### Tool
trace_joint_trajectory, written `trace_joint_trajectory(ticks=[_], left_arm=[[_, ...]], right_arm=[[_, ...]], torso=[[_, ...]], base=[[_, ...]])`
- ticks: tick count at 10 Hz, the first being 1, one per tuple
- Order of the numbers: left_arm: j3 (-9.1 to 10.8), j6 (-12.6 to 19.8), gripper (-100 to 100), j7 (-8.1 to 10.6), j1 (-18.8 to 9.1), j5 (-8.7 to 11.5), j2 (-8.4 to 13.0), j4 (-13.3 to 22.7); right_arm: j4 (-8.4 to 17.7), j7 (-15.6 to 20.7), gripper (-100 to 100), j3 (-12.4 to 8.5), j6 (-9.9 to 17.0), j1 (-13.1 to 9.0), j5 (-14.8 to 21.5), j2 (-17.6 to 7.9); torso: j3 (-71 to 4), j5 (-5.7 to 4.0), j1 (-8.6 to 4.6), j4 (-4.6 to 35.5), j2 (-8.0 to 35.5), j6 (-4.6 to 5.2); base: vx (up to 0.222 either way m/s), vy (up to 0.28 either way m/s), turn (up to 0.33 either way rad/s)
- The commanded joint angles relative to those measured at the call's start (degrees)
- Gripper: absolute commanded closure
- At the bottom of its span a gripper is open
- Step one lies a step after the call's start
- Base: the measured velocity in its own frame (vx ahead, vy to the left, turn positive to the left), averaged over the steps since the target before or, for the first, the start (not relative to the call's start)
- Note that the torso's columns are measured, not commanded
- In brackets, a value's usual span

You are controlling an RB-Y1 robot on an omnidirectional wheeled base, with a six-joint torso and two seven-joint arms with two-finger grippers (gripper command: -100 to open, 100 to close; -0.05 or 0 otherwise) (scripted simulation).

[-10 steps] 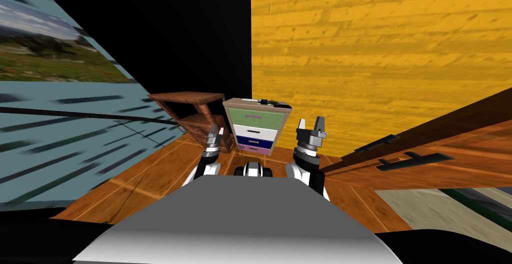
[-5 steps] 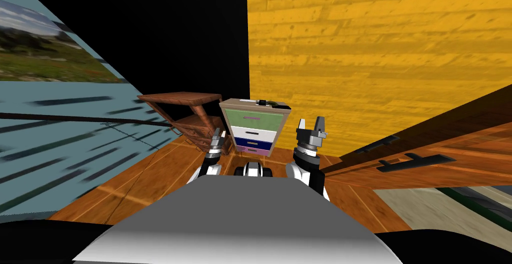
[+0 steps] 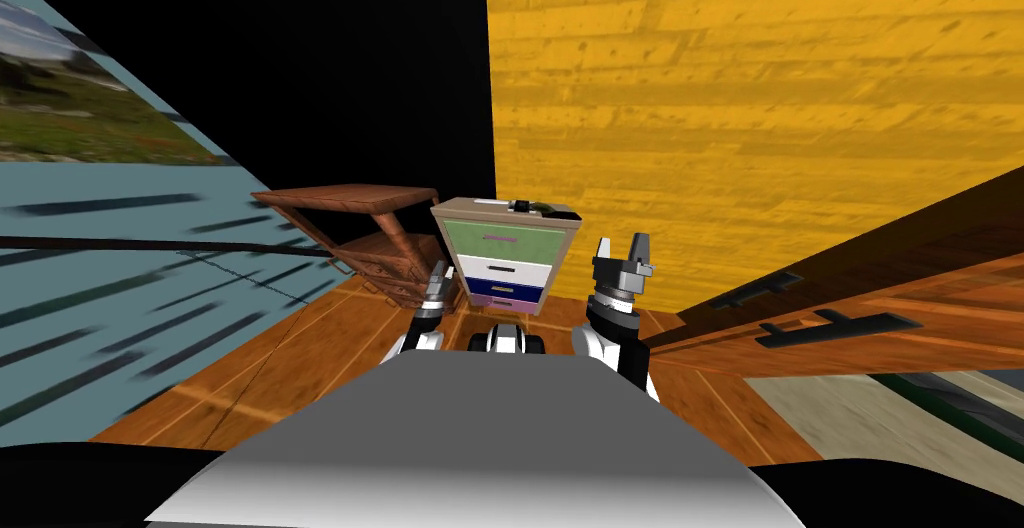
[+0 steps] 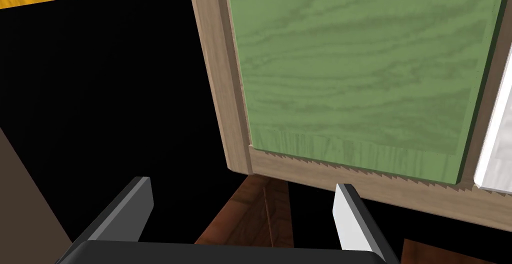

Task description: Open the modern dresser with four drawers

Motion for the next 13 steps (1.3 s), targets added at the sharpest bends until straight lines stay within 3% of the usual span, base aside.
trace_joint_trajectory(ticks=[1,13], left_arm=[[-0.66,-1.7,-100,-0.34,-1.1,-0.4,-0.1,5.1],[-2.54,-6.6,-100,-1.16,-5.0,-1.3,-1.5,25.1]], right_arm=[[0.0,0.0,0,0.0,0.0,0.0,0.0,0.0],[0.0,0.0,0,0.0,0.0,0.0,0.0,0.0]], torso=[[-0.1,-0.01,-0.03,0.0,-0.1,0.0],[0.0,0.01,0.03,0.0,0.1,-0.01]], base=[[0.07,-0.026,-0.054],[0.06,-0.016,-0.037]])
